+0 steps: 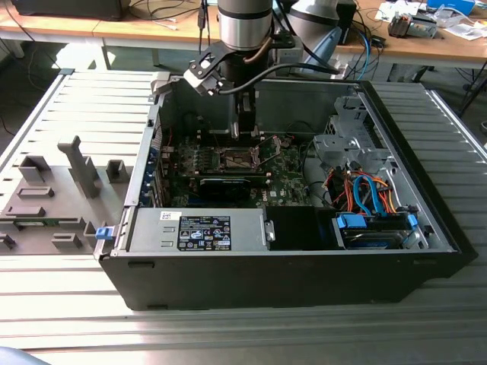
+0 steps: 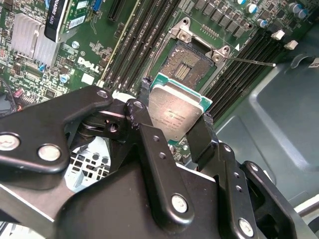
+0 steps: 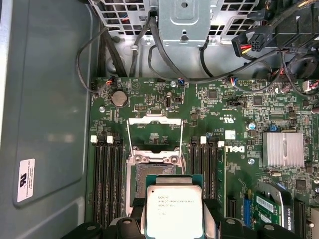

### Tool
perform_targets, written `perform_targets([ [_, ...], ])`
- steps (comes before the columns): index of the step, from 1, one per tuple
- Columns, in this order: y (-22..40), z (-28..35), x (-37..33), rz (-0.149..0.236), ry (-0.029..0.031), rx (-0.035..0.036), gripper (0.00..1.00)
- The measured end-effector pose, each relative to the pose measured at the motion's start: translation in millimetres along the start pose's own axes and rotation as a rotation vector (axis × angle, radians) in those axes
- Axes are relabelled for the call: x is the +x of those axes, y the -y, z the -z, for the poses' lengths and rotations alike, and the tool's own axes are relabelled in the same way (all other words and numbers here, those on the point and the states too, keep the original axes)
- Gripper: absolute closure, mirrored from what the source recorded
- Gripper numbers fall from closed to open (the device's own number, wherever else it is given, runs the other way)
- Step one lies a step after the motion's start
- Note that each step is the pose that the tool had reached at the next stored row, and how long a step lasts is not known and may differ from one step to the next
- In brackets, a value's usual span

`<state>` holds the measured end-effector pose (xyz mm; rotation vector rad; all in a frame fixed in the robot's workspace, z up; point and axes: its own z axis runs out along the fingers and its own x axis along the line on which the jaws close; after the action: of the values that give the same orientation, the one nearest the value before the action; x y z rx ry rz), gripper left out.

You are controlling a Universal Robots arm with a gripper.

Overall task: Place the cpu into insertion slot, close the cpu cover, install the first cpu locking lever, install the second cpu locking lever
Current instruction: 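Place the cpu into insertion slot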

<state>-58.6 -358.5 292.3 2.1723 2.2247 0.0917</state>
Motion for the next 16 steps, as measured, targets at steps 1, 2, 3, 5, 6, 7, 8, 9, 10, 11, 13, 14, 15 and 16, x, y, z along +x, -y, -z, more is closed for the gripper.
perform_targets([
  [1, 0.1, -0.1, 0.3, 0.001, 0.0001, 0.0, 0.46],
  [2, 0.3, -0.3, 0.7, 0.001, 0.0001, 0.0, 0.46],
  [3, 0.4, -0.5, 1.3, 0.001, 0.0, 0.0001, 0.46],
  [5, 0.6, -0.8, 2.5, 0.001, 0.0, 0.0, 0.46],
  [6, 0.7, -1.0, 3.1, 0.001, 0.0, 0.0, 0.46],
  [7, 0.8, -1.1, 3.6, 0.001, -0.0001, 0.0, 0.46],
  [8, 1.0, -1.2, 4.2, 0.001, -0.0001, 0.0, 0.46],
  [9, 1.1, -1.4, 4.7, 0.001, -0.0001, 0.0, 0.46],
  [10, 1.3, -1.5, 5.4, 0.001, -0.0001, 0.0, 0.46],
  [11, 1.5, -1.7, 6.2, 0.002, -0.0001, 0.0001, 0.46],
  [13, 1.7, -1.9, 7.0, 0.002, -0.0001, 0.0, 0.46],
  [14, 1.7, -2.2, 7.3, 0.002, -0.0002, -0.0001, 0.46],
  [15, 1.8, -2.2, 7.5, 0.002, -0.0001, 0.0, 0.46],
  [16, 1.9, -2.4, 7.7, 0.002, -0.0001, 0.0, 0.46],
])
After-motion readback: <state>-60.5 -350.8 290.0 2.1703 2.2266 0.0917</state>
